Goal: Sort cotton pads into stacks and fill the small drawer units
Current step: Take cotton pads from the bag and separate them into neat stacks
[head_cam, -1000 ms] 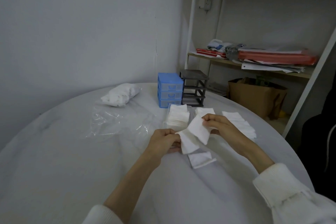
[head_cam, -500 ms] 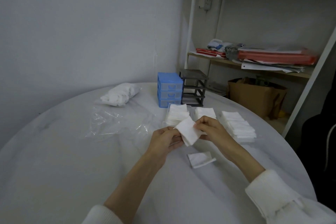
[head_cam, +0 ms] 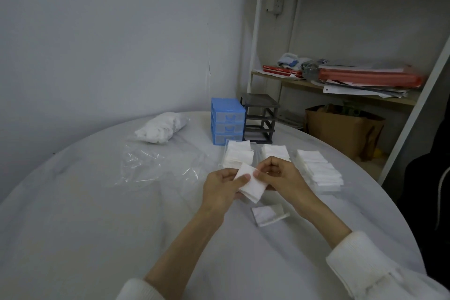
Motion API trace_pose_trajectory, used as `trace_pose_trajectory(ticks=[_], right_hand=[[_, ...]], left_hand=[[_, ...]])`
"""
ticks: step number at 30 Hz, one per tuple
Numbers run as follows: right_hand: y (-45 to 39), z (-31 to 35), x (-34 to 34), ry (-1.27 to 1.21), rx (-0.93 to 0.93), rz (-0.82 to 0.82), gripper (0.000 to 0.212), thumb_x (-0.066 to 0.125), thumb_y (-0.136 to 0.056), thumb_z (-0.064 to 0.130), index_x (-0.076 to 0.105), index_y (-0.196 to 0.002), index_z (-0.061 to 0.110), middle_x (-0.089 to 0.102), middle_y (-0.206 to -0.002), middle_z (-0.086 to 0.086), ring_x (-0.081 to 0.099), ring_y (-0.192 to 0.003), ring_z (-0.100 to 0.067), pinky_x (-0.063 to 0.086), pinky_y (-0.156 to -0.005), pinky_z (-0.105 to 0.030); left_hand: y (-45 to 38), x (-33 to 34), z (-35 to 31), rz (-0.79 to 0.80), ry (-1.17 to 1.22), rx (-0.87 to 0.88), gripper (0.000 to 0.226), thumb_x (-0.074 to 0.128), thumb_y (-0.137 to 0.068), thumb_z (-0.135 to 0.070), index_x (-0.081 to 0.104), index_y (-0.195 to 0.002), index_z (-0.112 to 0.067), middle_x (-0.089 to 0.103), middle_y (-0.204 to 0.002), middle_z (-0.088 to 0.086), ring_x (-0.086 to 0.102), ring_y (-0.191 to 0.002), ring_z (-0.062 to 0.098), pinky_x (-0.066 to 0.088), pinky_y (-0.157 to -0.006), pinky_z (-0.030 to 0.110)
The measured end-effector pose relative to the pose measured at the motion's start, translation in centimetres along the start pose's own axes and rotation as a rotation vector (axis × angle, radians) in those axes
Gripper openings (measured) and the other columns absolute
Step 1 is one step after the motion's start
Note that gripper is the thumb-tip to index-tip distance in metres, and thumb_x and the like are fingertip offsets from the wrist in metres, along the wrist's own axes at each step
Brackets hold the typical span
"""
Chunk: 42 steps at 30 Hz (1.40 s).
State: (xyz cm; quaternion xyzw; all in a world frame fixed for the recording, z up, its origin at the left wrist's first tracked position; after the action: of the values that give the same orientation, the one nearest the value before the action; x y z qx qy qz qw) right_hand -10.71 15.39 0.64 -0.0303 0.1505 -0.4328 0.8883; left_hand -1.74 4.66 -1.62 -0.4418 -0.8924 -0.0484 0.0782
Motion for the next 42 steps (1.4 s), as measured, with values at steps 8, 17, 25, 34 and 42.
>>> trace_pose_trajectory(ticks=[8, 17, 25, 34, 42], right_hand=[[0.0, 0.2, -0.7, -0.026, 0.106, 0.121, 0.016, 0.067, -0.081, -0.002, 0.058, -0.087, 0.01, 0.063, -0.081, -0.009, 0.063, -0.073, -0.016, 0.056, -0.061, -0.02], [-4.7, 2.6, -3.2, -0.103, 0.042, -0.177, 0.018, 0.061, -0.084, -0.005, 0.055, -0.077, 0.011, 0.062, -0.082, -0.003, 0.059, -0.077, -0.013, 0.052, -0.061, -0.016], [-8.5, 1.1, -2.3, -0.068, 0.106, -0.16, 0.022, 0.059, -0.084, -0.008, 0.063, -0.105, -0.003, 0.062, -0.099, -0.012, 0.06, -0.084, -0.016, 0.053, -0.067, -0.019], [-11.4, -0.2, -0.1, 0.07, 0.142, -0.09, 0.014, 0.063, -0.083, -0.007, 0.066, -0.094, 0.0, 0.065, -0.105, -0.016, 0.062, -0.086, -0.019, 0.051, -0.072, -0.022], [-12.0, -0.3, 0.4, 0.543, -0.016, -0.06, 0.015, 0.064, -0.085, 0.003, 0.071, -0.098, 0.005, 0.066, -0.107, -0.011, 0.056, -0.088, -0.012, 0.043, -0.076, -0.018]], left_hand=[[-0.3, -0.1, -0.3, -0.027, 0.057, 0.083, 0.016, 0.058, -0.09, -0.005, 0.065, -0.104, -0.001, 0.068, -0.09, 0.003, 0.065, -0.084, 0.015, 0.055, -0.069, 0.018], [0.1, 0.6, 0.2, 0.122, -0.464, 0.199, 0.011, 0.071, -0.082, -0.018, 0.068, -0.093, -0.017, 0.067, -0.084, -0.004, 0.055, -0.067, -0.001, 0.042, -0.06, 0.008], [0.5, 1.4, 1.2, 0.321, -0.83, 0.267, 0.02, 0.079, -0.072, -0.025, 0.072, -0.091, -0.023, 0.058, -0.07, -0.016, 0.05, -0.06, -0.004, 0.036, -0.061, 0.007], [-0.3, -0.2, 0.1, 0.146, -0.715, 0.258, 0.022, 0.065, -0.082, -0.011, 0.055, -0.067, -0.023, 0.058, -0.067, -0.004, 0.049, -0.056, 0.003, 0.041, -0.056, 0.013], [-0.7, -0.6, -0.2, 0.052, -0.627, 0.252, 0.029, 0.061, -0.084, -0.006, 0.051, -0.066, -0.026, 0.059, -0.068, -0.003, 0.051, -0.057, 0.005, 0.041, -0.052, 0.01]])
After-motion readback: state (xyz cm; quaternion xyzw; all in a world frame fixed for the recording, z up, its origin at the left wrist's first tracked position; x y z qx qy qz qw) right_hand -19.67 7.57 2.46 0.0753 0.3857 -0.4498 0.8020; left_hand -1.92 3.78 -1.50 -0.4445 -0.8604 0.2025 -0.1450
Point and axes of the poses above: each hand's wrist, its own y-axis away from the middle knuckle, its own x-axis out of the palm, z = x × y, the point moved 4 cm from there along -y, towards the middle knuckle
